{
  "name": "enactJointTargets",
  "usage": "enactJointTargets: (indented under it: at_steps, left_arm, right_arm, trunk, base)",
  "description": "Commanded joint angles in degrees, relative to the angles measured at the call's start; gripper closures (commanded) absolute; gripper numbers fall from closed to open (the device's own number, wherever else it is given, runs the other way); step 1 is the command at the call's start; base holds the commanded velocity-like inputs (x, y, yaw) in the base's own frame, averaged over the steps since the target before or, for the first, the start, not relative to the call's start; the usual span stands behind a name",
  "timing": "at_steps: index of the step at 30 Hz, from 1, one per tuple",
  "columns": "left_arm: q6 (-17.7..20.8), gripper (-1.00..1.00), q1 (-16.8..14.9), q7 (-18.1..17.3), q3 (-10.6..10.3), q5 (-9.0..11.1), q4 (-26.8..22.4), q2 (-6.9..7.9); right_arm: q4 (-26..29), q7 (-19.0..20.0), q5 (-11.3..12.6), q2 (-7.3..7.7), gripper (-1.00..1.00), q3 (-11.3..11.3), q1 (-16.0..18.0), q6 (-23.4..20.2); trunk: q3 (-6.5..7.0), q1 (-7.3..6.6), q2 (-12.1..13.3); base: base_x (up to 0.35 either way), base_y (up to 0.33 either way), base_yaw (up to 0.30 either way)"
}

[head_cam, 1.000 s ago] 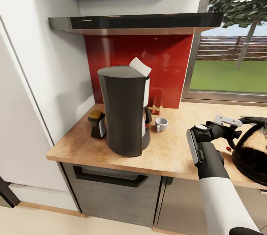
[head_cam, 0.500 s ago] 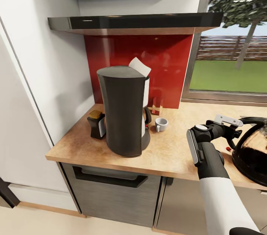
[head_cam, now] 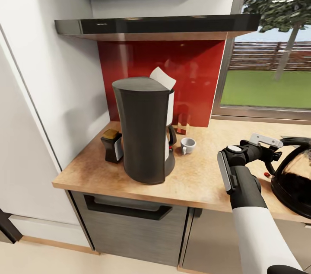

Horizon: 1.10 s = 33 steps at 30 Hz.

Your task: Set up a coffee station on the kitchen countertop: keep the coffee maker on the countertop, move the bottle of coffee from the kitchen shelf to the counter next to the coffee maker, place a paper coffee filter on top of the coffee maker, put the saucer next to the coffee maker with the coffee cup on the saucer, and place the electric kettle next to the coffee maker.

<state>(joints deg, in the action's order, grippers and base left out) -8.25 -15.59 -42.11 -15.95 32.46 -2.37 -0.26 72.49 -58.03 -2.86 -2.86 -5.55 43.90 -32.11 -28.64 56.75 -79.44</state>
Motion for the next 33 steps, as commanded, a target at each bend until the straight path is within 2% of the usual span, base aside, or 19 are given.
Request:
enactJointTargets:
  at_steps: [1, 33]
  left_arm:
    - [-0.4, -1.00, -0.1, -0.1, -0.5, 0.3, 0.1, 0.00]
    - [-0.4, -1.00, -0.1, -0.1, -0.5, 0.3, 0.1, 0.00]
  right_arm:
    - [0.0, 0.0, -0.3, -0.05, -1.00, -0.1, 0.0, -0.5]
    - [0.0, 0.0, -0.3, -0.05, -1.00, -0.1, 0.0, -0.4]
  trunk:
    - [-0.06, 0.00, 0.0]
    - [-0.06, 0.00, 0.0]
  base:
    - [0.041, -0.033, 0.000]
    - [0.007, -0.018, 0.000]
